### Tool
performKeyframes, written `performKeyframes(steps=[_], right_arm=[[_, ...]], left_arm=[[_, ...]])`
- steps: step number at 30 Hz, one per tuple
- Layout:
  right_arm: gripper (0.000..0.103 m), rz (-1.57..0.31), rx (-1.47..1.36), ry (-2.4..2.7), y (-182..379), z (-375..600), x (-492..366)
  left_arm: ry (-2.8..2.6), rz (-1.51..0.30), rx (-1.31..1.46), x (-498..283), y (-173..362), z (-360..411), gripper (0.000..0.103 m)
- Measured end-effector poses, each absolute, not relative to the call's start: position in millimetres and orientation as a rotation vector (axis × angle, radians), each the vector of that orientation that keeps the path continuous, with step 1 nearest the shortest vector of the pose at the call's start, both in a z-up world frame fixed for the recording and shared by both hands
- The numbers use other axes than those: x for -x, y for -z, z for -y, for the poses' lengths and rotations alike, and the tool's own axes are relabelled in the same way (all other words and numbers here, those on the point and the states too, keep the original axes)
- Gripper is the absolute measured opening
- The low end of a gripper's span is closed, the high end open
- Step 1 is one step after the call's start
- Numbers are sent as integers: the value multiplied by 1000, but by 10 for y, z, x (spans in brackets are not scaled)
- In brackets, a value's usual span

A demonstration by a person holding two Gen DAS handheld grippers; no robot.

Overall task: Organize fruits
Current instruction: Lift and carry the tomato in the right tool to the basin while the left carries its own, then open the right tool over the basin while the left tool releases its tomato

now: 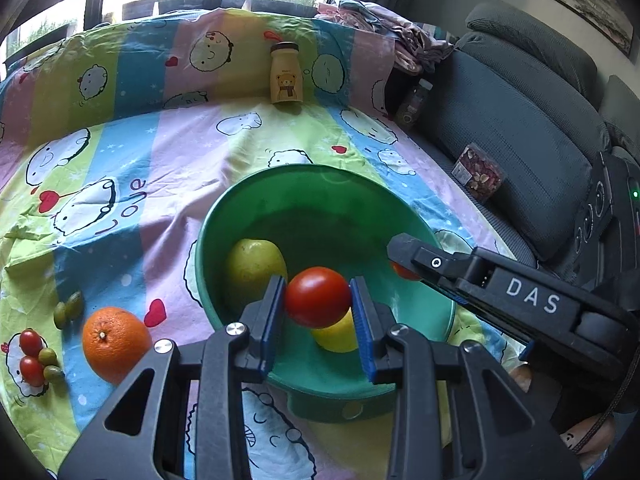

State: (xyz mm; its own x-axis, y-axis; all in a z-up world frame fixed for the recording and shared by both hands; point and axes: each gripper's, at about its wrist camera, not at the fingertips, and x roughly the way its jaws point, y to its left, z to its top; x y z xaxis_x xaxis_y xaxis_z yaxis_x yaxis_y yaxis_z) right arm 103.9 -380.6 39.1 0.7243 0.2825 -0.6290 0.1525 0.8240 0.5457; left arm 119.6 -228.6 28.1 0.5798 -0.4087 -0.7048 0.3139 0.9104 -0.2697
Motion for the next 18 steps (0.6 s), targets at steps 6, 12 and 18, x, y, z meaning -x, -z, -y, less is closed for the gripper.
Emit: performKeyframes(steps=[6,12,18], right_arm=[[30,-789,-603,-36,-344,3845,-1066],[31,-818,-605,-30,-278,3852,-1127],[30,-828,-586,12,-258,3869,-1139]], left_arm=[[439,-892,133,-1271,-167,2345,33],[433,-904,127,-1308,-104,2377,33],[426,-914,119,-1329,-53,2380,33]])
